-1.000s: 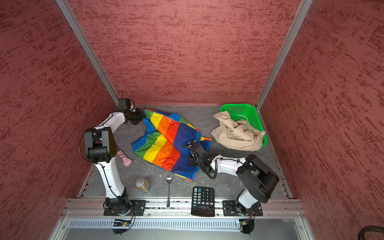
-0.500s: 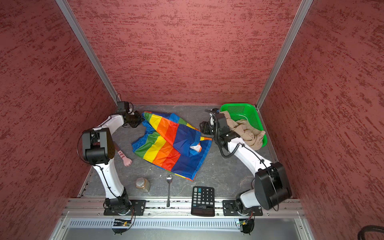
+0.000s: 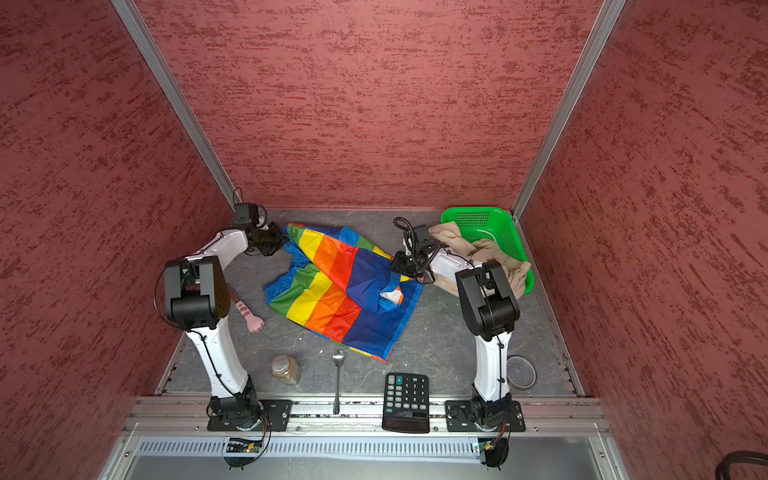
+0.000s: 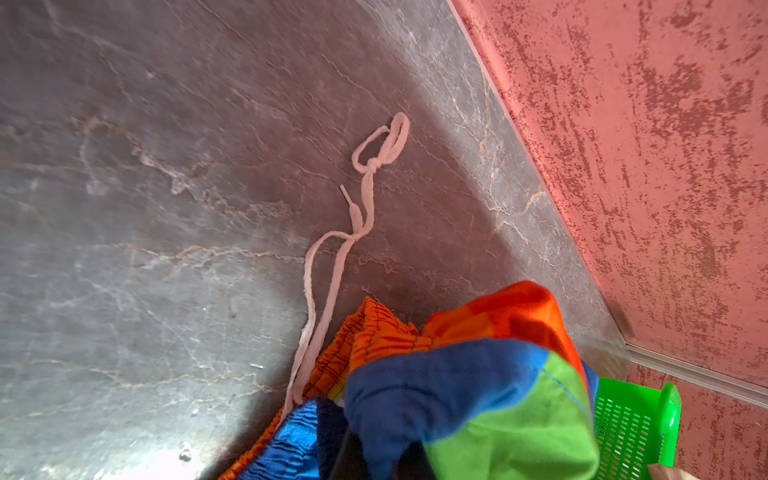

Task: Fold and stack the shorts

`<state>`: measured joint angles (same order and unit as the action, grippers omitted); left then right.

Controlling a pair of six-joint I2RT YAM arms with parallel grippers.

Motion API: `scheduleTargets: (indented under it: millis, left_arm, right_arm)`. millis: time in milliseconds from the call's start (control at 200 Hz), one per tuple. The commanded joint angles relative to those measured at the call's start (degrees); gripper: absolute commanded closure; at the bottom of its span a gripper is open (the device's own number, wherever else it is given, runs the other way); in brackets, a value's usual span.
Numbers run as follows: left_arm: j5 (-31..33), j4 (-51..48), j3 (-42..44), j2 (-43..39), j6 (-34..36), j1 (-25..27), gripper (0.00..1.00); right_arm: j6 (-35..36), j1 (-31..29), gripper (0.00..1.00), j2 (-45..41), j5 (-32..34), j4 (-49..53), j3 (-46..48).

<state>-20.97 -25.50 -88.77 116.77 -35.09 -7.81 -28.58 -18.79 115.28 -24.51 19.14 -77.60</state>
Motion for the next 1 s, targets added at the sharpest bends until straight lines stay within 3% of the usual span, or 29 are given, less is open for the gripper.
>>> scheduleTargets:
  millis: [0, 210, 396, 456, 546, 601, 696, 992]
  left_arm:
    - [-0.3, 0.1, 0.7, -1.0, 1.2, -0.5, 1.00]
    - [-0.3, 0.7, 1.6, -0.5, 0.8, -0.4, 1.00]
    - [-0.2, 0.7, 1.1, 0.1, 0.9, -0.1, 1.00]
    - [-0.2, 0.9, 1.0, 0.2, 0.9, 0.1, 1.00]
    - [0.3, 0.0, -1.2, 1.1, 1.1, 0.4, 1.00]
    - [0.5, -2.7, -4.6, 2.4, 1.3, 0.6, 1.00]
    - [-0.8, -4.5, -9.3, 3.2, 0.8, 0.9, 1.00]
    - [-2.2, -10.6, -21.8, 4.2, 0.8, 2.3, 1.00]
  right_arm:
    - [-1.4, 0.8, 0.46, 0.6, -1.7, -1.5, -1.7]
    - [-4.5, 2.0, 0.39, 3.5, -2.0, -7.4, 0.3]
    - [-8.6, 2.0, 0.38, 6.6, -5.3, -13.1, 0.3]
    - [-9.9, 2.1, 0.46, 7.3, -6.1, -15.8, 0.3]
    - [-11.8, 2.5, 0.81, 8.2, -7.1, -18.9, -0.7]
    - [-12.5, 3.1, 0.93, 8.1, -6.7, -19.9, -2.1]
    - [-12.0, 4.9, 1.00, 6.6, -4.8, -19.2, -6.2]
    - [-6.3, 10.1, 1.00, -0.8, 6.1, -12.1, -21.5]
